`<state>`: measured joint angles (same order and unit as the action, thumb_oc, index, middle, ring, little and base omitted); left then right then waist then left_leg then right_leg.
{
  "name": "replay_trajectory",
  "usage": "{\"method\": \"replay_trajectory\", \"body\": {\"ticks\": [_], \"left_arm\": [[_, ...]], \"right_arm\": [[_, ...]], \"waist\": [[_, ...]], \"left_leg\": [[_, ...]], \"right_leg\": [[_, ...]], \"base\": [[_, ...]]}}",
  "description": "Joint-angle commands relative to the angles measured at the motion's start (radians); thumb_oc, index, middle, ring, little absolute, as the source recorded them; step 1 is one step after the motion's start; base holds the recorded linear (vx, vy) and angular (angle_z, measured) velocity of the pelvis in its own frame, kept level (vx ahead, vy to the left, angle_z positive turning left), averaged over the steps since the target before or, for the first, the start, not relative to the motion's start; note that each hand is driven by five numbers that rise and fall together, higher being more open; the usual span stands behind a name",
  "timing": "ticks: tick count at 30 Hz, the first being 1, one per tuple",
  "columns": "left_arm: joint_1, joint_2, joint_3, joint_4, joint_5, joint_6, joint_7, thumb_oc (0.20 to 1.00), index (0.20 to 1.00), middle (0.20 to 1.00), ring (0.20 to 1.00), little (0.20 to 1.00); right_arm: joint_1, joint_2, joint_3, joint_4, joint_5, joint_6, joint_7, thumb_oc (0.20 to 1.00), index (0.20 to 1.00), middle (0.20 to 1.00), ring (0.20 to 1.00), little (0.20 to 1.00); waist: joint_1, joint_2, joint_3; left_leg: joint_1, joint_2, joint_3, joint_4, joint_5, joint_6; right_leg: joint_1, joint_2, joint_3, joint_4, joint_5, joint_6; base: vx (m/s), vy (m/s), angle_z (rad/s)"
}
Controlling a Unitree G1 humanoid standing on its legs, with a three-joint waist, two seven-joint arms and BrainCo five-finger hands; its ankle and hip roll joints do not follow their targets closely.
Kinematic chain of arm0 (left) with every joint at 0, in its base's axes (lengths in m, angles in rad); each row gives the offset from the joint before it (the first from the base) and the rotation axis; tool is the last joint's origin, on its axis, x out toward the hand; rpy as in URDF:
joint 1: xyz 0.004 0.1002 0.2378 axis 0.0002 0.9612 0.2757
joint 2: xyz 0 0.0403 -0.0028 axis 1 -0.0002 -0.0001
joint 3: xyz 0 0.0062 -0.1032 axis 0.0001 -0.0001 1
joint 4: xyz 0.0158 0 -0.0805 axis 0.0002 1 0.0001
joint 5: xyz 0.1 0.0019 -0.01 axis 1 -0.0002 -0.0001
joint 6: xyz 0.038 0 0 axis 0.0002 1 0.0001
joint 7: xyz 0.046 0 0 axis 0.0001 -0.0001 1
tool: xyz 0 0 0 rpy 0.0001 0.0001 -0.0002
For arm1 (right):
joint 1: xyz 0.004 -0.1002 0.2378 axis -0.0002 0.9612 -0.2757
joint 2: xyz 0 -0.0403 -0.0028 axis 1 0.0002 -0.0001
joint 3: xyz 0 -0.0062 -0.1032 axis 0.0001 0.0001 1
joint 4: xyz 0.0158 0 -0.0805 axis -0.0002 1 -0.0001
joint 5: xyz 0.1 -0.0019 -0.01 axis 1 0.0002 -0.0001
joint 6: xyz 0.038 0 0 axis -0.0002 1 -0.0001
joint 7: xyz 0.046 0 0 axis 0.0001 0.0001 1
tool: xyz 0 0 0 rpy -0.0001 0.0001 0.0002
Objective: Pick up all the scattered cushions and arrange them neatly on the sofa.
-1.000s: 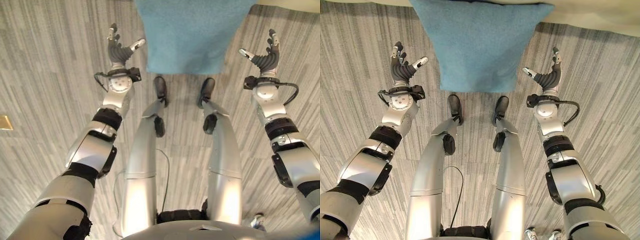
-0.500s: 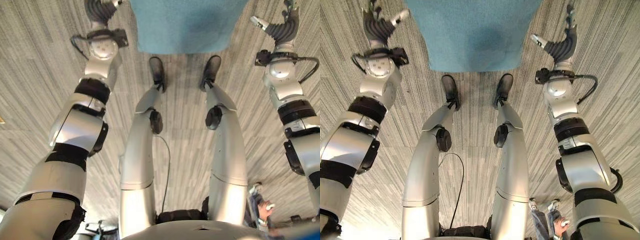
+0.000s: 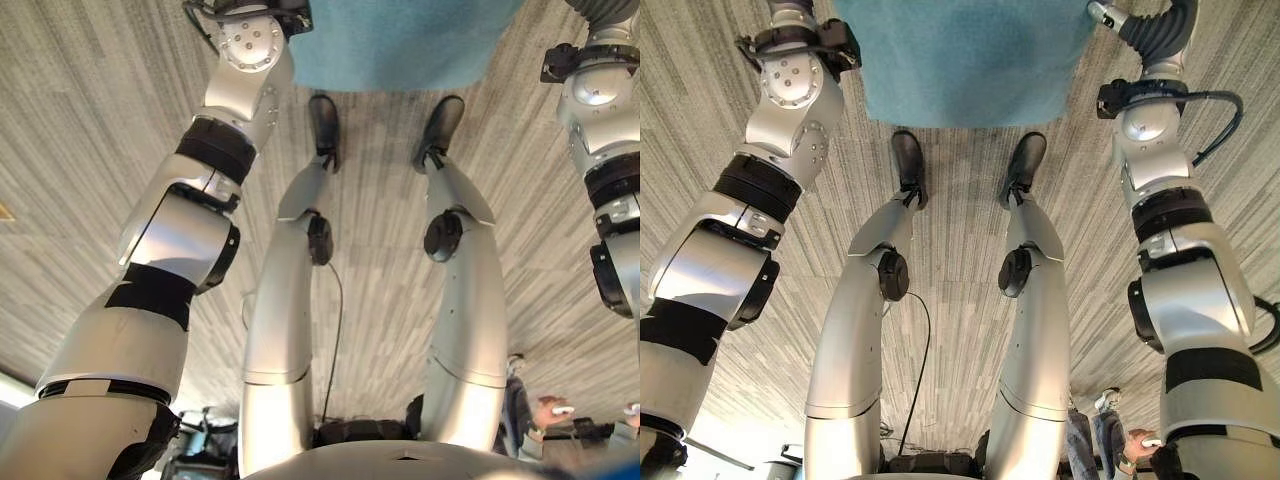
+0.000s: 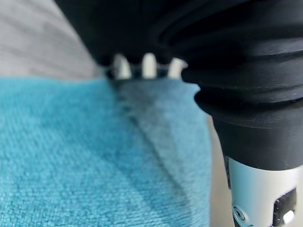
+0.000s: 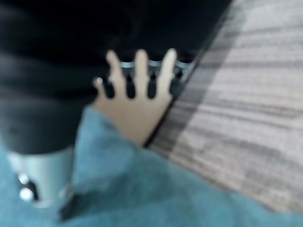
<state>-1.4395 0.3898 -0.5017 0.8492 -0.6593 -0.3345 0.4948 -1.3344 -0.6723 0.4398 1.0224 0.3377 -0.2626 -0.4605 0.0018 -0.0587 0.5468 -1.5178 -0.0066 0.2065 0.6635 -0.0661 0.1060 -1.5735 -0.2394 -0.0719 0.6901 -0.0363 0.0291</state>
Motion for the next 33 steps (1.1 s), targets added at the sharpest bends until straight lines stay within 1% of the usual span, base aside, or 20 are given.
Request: {"method": "replay_trajectory", "body": {"ticks": [1,2,5,8,12,13,14,15,18,24,29,33], "left_arm": [[-0.006,-0.037,0.004,-0.009,-0.023,-0.064,-0.025,1.000,1.000,1.000,1.000,1.000],[-0.023,-0.043,0.001,-0.011,-0.038,-0.070,-0.029,1.000,1.000,1.000,1.000,1.000],[-0.038,-0.054,-0.003,-0.015,-0.057,-0.077,-0.038,1.000,1.000,1.000,1.000,1.000],[-0.042,-0.060,0.001,-0.034,-0.072,-0.085,-0.045,1.000,1.000,1.000,1.000,1.000],[-0.037,-0.083,0.028,-0.062,-0.083,-0.098,-0.041,1.000,1.000,1.000,1.000,1.000],[-0.035,-0.089,0.030,-0.066,-0.085,-0.102,-0.038,1.000,1.000,1.000,1.000,1.000],[-0.028,-0.101,0.034,-0.077,-0.088,-0.106,-0.037,0.605,0.605,0.605,0.605,0.605],[-0.025,-0.100,0.042,-0.089,-0.093,-0.111,-0.032,0.200,0.200,0.200,0.200,0.200],[-0.001,-0.090,0.058,-0.142,-0.077,-0.125,-0.024,0.200,0.200,0.200,0.200,0.200],[0.063,-0.067,0.079,-0.198,-0.066,-0.134,-0.032,0.200,0.200,0.200,0.200,0.200],[0.160,-0.072,0.127,-0.303,-0.056,-0.156,-0.036,0.200,0.200,0.200,0.200,0.200],[0.259,-0.082,0.174,-0.398,-0.040,-0.166,-0.033,0.200,0.200,0.200,0.200,0.200]], "right_arm": [[-0.018,0.005,0.069,0.014,0.063,-0.026,0.039,1.000,1.000,1.000,1.000,1.000],[-0.064,0.020,0.099,0.041,0.073,-0.021,0.052,1.000,1.000,1.000,1.000,1.000],[-0.134,0.051,0.153,0.072,0.077,-0.012,0.072,1.000,1.000,1.000,1.000,1.000],[-0.181,0.095,0.177,0.075,0.086,-0.011,0.075,1.000,1.000,1.000,1.000,1.000],[-0.226,0.185,0.182,0.022,0.134,-0.022,0.085,1.000,1.000,1.000,1.000,1.000],[-0.236,0.195,0.193,0.000,0.133,-0.027,0.091,0.583,0.583,0.583,0.583,0.583],[-0.238,0.219,0.187,-0.038,0.157,-0.038,0.092,0.228,0.228,0.228,0.228,0.228],[-0.244,0.242,0.184,-0.098,0.175,-0.056,0.093,0.200,0.200,0.200,0.200,0.200],[-0.230,0.277,0.149,-0.210,0.213,-0.100,0.101,0.200,0.200,0.200,0.200,0.200],[-0.185,0.286,0.130,-0.332,0.176,-0.114,0.111,0.200,0.200,0.200,0.200,0.200],[-0.080,0.281,0.077,-0.487,0.117,-0.129,0.121,0.200,0.200,0.200,0.200,0.200],[0.025,0.253,0.040,-0.598,0.049,-0.125,0.127,0.200,0.200,0.200,0.200,0.200]], "waist": [[-0.013,0.049,-0.054],[-0.004,0.058,-0.051],[0.014,0.070,-0.046],[0.026,0.077,-0.041],[0.035,0.084,-0.043],[0.036,0.082,-0.046],[0.034,0.081,-0.048],[0.031,0.078,-0.053],[0.028,0.078,-0.058],[0.019,0.074,-0.071],[0.008,0.077,-0.088],[0.003,0.073,-0.098]], "left_leg": [[-0.001,-0.035,-0.166,-0.046,0.034,-0.092],[-0.007,-0.038,-0.168,-0.043,0.039,-0.092],[-0.016,-0.041,-0.166,-0.043,0.043,-0.090],[-0.019,-0.043,-0.162,-0.036,0.046,-0.090],[-0.017,-0.043,-0.164,-0.040,0.051,-0.090],[-0.016,-0.041,-0.162,-0.041,0.052,-0.092],[-0.016,-0.040,-0.162,-0.040,0.054,-0.093],[-0.014,-0.038,-0.162,-0.045,0.058,-0.095],[-0.010,-0.036,-0.161,-0.058,0.063,-0.098],[0.015,-0.029,-0.154,-0.082,0.069,-0.097],[0.107,-0.021,-0.154,-0.168,0.090,-0.104],[0.193,-0.022,-0.165,-0.222,0.105,-0.112]], "right_leg": [[0.032,-0.032,0.028,0.034,-0.003,0.123],[0.023,-0.029,0.031,0.037,0.002,0.125],[0.018,-0.030,0.030,0.037,0.010,0.126],[0.014,-0.028,0.029,0.043,0.014,0.126],[0.013,-0.026,0.029,0.042,0.007,0.120],[0.013,-0.023,0.027,0.040,0.006,0.118],[0.012,-0.019,0.026,0.040,0.007,0.117],[0.011,-0.015,0.024,0.037,0.006,0.115],[0.009,-0.009,0.022,0.033,0.010,0.115],[0.031,-0.002,0.009,0.013,0.018,0.117],[0.117,0.014,-0.014,-0.045,0.028,0.121],[0.207,0.025,-0.034,-0.079,0.024,0.117]], "base": [[0.00,0.000,0.00],[0.00,0.000,0.00],[-0.01,0.008,0.03],[-0.01,0.001,0.03],[0.00,0.000,0.00],[0.00,0.000,0.00],[0.00,0.000,0.00],[0.00,0.000,0.00],[0.00,0.000,-0.01],[0.00,0.000,-0.01],[-0.04,-0.016,0.00],[-0.03,-0.051,0.01]]}}
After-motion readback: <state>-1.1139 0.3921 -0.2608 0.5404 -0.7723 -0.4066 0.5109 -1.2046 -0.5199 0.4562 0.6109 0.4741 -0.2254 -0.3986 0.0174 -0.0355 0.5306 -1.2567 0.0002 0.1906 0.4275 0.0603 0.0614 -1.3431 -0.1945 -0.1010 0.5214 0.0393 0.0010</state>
